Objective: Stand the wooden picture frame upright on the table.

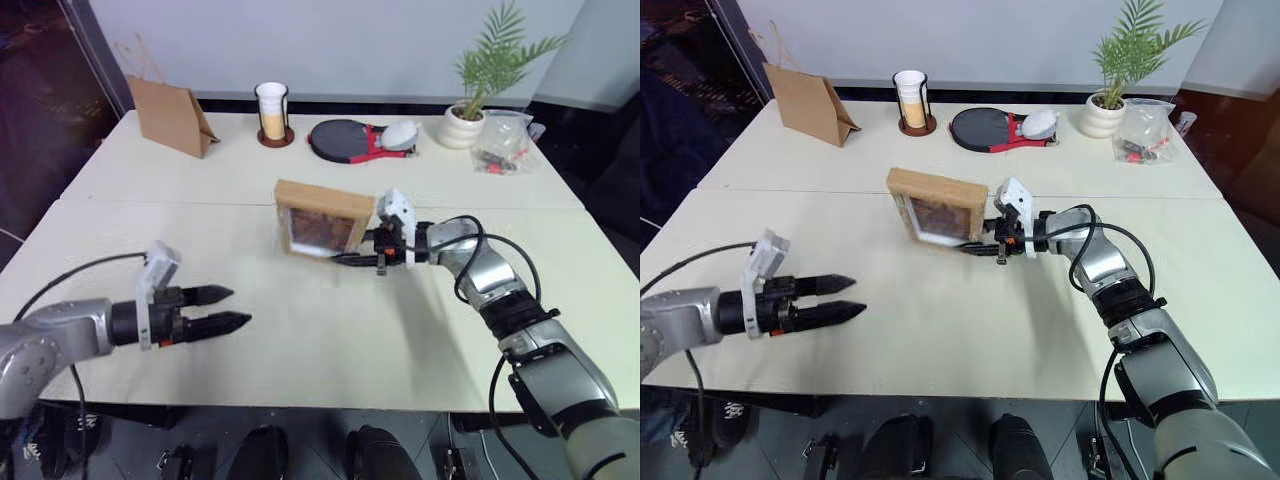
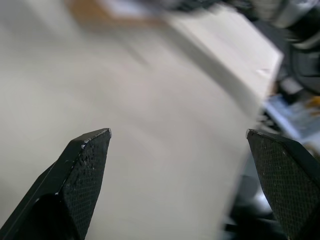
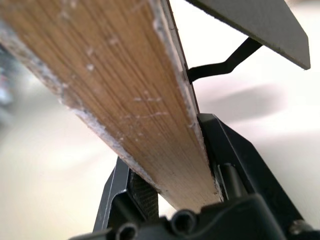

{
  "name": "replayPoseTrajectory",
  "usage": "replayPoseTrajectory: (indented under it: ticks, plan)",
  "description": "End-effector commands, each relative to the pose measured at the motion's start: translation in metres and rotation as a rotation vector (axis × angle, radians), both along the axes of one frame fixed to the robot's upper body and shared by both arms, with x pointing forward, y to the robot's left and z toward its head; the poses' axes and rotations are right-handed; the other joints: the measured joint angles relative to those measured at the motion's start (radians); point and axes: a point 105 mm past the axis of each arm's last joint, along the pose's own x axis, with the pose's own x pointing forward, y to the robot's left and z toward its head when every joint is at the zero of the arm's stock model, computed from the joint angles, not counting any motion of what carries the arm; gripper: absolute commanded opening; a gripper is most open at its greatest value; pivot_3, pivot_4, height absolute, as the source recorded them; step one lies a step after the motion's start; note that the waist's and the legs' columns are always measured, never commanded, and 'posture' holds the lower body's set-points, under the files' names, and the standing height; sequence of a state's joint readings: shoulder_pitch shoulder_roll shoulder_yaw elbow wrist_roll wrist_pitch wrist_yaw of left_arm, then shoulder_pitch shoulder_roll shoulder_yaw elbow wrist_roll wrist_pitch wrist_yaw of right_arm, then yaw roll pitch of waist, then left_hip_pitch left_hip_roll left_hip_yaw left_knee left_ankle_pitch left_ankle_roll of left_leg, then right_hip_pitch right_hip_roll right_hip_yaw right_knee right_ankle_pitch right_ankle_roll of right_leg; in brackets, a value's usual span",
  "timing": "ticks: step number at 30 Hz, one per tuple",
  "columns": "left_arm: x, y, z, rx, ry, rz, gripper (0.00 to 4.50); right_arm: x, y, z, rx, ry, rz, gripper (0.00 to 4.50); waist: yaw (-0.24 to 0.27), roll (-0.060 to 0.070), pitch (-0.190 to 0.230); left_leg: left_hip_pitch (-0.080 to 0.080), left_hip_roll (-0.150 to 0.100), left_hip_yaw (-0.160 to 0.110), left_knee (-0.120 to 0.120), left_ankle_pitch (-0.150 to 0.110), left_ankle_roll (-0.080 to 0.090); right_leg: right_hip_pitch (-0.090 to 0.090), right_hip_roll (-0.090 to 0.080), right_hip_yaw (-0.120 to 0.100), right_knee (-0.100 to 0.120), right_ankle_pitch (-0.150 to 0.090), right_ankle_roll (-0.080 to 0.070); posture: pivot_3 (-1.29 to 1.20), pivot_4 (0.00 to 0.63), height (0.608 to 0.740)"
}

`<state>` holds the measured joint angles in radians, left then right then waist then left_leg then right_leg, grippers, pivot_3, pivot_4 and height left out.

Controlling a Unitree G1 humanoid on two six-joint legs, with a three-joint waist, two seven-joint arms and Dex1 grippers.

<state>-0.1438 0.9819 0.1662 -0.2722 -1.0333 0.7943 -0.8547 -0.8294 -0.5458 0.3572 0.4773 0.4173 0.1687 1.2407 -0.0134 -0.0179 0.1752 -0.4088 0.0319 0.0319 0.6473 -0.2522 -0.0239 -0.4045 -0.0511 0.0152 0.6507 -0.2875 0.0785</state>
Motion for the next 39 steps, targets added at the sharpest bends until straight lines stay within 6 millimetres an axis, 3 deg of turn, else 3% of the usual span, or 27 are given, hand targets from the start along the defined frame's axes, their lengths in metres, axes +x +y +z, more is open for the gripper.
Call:
replayPoseTrajectory:
  ticks: [1,10,17,22,26,30,35,39]
  plan:
    - [0.008,-0.001,0.005,0.016,-0.059,-0.012,4.46,0.003,-0.007,0.01,0.043,0.143,-0.003,1.1,-0.003,0.0,0.0,0.0,0.0,0.0,0.0,0.0,0.0,0.0,0.0,0.0,0.0,0.0,0.0,0.0,0.15,0.74]
    - [0.013,-0.009,0.003,0.0,-0.084,-0.03,4.46,0.016,-0.01,-0.013,0.028,0.28,-0.063,1.1,-0.006,0.0,0.0,-0.002,0.0,0.003,-0.002,0.0,0.0,-0.005,0.001,0.003,0.001,0.002,0.003,0.0,0.15,0.74]
    - [0.019,-0.009,0.006,0.052,-0.172,-0.028,4.5,0.011,-0.025,-0.019,-0.013,0.303,-0.056,4.43,-0.003,0.0,0.0,-0.002,0.0,0.004,-0.001,0.0,0.0,-0.004,0.001,0.003,0.001,0.002,0.003,0.0,0.15,0.74]
    - [0.027,-0.01,0.024,0.07,-0.282,-0.02,4.5,0.001,-0.067,-0.012,-0.117,0.171,-0.144,4.48,0.003,0.0,0.0,-0.002,-0.001,0.004,-0.001,0.0,0.001,-0.004,0.0,0.002,0.001,0.002,0.003,0.0,0.15,0.74]
    - [0.028,-0.012,0.034,0.076,-0.334,-0.027,4.5,-0.012,-0.104,0.02,-0.169,-0.031,-0.278,4.48,0.002,0.001,0.0,-0.002,0.0,0.004,-0.001,-0.001,0.001,-0.004,0.001,0.003,0.0,0.002,0.003,0.0,0.15,0.74]
    - [0.029,-0.01,0.042,0.098,-0.372,-0.031,4.5,-0.042,-0.109,0.067,-0.185,-0.251,-0.329,4.48,-0.006,0.002,0.001,-0.002,0.001,0.005,-0.001,-0.001,0.001,-0.005,0.003,0.004,0.002,0.002,0.003,0.0,0.15,0.74]
    - [0.032,-0.002,0.048,0.136,-0.405,-0.024,4.5,-0.072,-0.114,0.081,-0.253,-0.327,-0.371,4.48,0.0,0.001,0.001,0.0,0.002,0.004,0.0,-0.001,0.001,-0.003,0.006,0.004,0.002,0.002,0.003,0.0,0.15,0.74]
    - [0.031,0.002,0.047,0.141,-0.367,-0.031,4.5,-0.081,-0.108,0.095,-0.194,-0.336,-0.41,4.48,-0.001,0.001,0.001,0.0,0.001,0.007,0.001,-0.001,0.001,-0.003,0.005,0.005,0.002,0.002,0.003,0.0,0.15,0.74]
